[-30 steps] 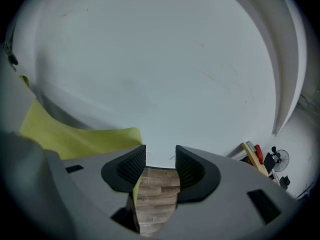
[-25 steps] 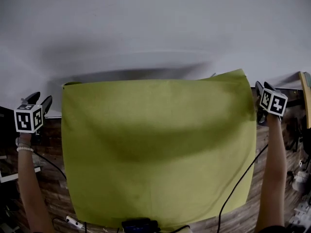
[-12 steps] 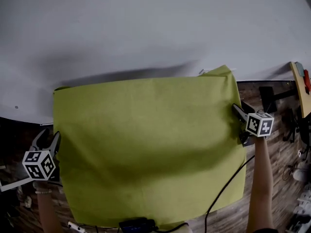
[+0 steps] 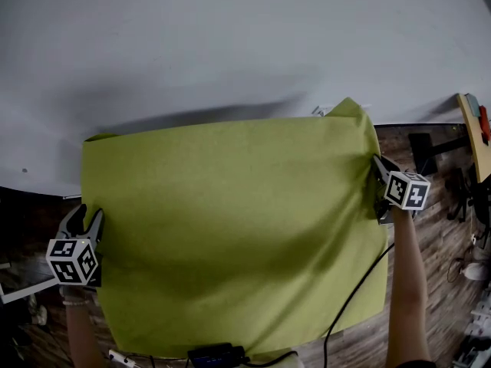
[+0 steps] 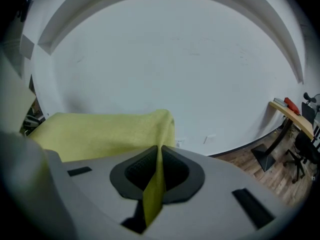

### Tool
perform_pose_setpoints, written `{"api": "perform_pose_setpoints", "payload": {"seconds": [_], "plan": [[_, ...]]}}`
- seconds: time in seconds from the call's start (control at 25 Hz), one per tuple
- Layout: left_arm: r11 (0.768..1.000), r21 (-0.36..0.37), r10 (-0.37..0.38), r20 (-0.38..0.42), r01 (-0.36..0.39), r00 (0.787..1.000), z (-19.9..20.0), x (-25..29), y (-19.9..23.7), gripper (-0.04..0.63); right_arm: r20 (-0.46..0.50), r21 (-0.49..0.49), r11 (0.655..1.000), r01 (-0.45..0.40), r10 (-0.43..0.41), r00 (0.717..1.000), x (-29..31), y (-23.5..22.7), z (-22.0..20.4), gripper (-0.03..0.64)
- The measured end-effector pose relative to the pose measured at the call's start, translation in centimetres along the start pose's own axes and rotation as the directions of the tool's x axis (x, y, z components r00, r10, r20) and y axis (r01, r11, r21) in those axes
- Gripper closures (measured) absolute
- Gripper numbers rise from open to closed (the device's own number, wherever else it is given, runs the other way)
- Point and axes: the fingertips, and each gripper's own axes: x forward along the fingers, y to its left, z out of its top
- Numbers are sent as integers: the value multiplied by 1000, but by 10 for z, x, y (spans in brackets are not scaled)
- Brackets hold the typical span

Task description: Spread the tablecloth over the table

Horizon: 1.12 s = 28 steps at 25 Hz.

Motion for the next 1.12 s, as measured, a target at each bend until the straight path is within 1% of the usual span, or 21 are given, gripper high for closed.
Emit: {"api": "perform_pose_setpoints", "payload": {"seconds": [0.12,0.16,0.2,0.24,0.28,0.4,0.56,0.64,0.72,0.84,0.92,1.0,1.12], "plan": [[1000,3,-3,-5,3,1000,0,4,-2,383,6,55,998,19,-19,1000,5,-7,7,568],[1000,1,-5,-3,5,1000,1,5,-2,387,8,82,996,19,-20,1000,6,-8,9,554],[1000,-1,-7,-1,7,1000,1,6,-4,387,10,111,994,22,-23,1000,6,-11,9,520],[1000,-2,-10,3,10,1000,1,7,-6,390,11,139,990,28,-29,1000,5,-14,7,429],[1000,-1,-14,7,14,1000,1,7,-10,391,12,161,986,33,-35,999,2,-17,3,387],[1000,-7,-28,19,29,999,0,6,-20,397,34,205,978,35,-43,999,-10,-20,-9,383],[999,-3,-42,33,42,999,1,-2,-35,403,116,285,958,23,-58,991,-39,-29,-14,383],[999,4,-45,46,45,998,3,-8,-40,408,141,299,953,36,-82,987,-57,-38,-17,383],[999,0,-48,66,48,997,5,-15,-45,413,150,273,960,67,-111,982,-75,-44,-22,391],[999,-1,-53,95,53,994,6,-29,-55,431,173,197,976,96,-131,976,-103,-40,-34,406],[999,3,-54,110,54,992,3,-43,-62,451,194,146,985,96,-124,973,-122,-28,-40,426],[999,1,-52,115,53,992,-3,-60,-69,454,204,109,991,82,-103,974,-140,-14,-47,428],[998,-24,-46,105,49,993,-21,-87,-75,454,198,63,995,72,-83,977,-169,0,-65,428]]}}
